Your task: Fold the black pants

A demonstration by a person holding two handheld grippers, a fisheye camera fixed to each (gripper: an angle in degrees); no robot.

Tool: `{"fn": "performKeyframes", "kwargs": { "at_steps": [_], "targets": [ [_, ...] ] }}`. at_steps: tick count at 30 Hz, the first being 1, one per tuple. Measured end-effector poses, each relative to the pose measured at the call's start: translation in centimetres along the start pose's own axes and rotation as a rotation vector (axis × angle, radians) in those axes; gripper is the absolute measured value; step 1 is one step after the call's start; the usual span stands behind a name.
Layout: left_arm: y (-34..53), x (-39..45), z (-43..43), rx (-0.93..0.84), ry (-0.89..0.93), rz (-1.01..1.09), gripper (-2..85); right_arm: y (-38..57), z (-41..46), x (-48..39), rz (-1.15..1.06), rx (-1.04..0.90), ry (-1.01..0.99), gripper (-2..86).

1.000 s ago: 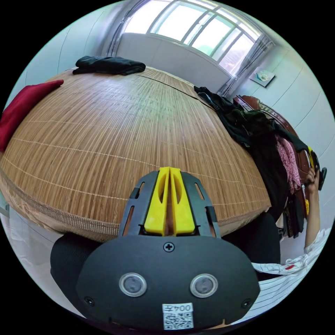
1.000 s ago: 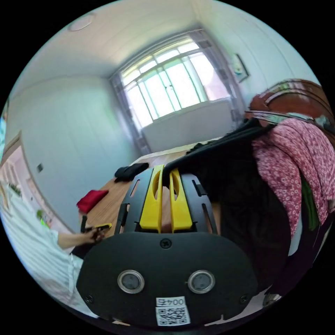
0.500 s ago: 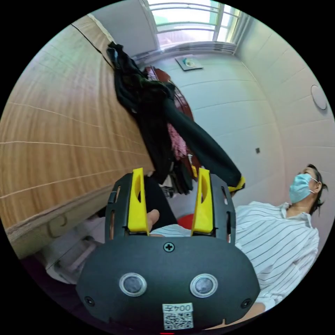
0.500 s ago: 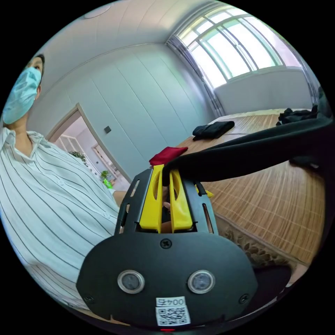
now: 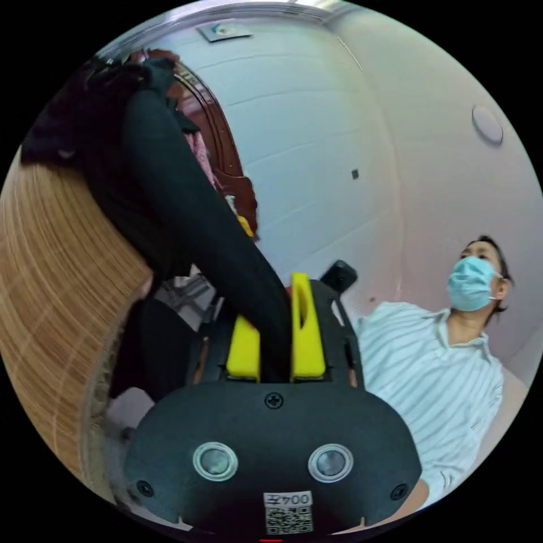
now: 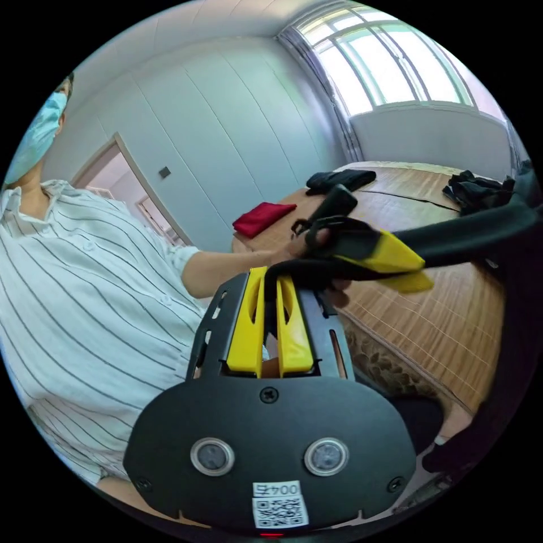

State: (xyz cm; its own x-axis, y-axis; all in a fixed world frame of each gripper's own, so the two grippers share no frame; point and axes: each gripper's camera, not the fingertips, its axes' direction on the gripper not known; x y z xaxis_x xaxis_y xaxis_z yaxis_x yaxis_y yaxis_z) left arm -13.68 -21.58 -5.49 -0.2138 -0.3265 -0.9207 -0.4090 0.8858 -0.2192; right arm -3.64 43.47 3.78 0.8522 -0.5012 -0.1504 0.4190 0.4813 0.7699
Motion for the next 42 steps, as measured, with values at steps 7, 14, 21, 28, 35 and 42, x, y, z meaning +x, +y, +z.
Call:
{"fn": "performKeyframes", "kwargs": {
  "at_steps": [7,14,21,28,35,42],
  "targets": [
    [3.5,9.7,-10.2,0.288,-0.117,0.097,5.5,4.8,-4.8,2.5,0.256,0.322,-0.143,5.0],
    [14.1,23.8,-19.2,0.280,-0.280,0.238,5.8,8.1,-6.8,4.4,0.379,0.461,-0.192,9.9],
    [25.4,29.4,-26.8,0.685,-0.363,0.151,6.7,4.7,-1.7,3.8,0.306,0.332,-0.122,16.2],
    [20.6,23.5,-21.8,0.709,-0.158,0.027,6.7,-1.5,8.1,-1.3,0.077,0.180,-0.202,18.6],
    [10.5,21.5,-11.1,0.427,-0.106,0.056,7.1,-5.1,12.7,-5.1,-0.052,0.223,-0.059,17.8],
    [8.8,18.2,-5.3,0.459,-0.205,0.016,10.1,-6.0,6.7,2.5,0.192,0.311,0.078,5.1]
  ]
}}
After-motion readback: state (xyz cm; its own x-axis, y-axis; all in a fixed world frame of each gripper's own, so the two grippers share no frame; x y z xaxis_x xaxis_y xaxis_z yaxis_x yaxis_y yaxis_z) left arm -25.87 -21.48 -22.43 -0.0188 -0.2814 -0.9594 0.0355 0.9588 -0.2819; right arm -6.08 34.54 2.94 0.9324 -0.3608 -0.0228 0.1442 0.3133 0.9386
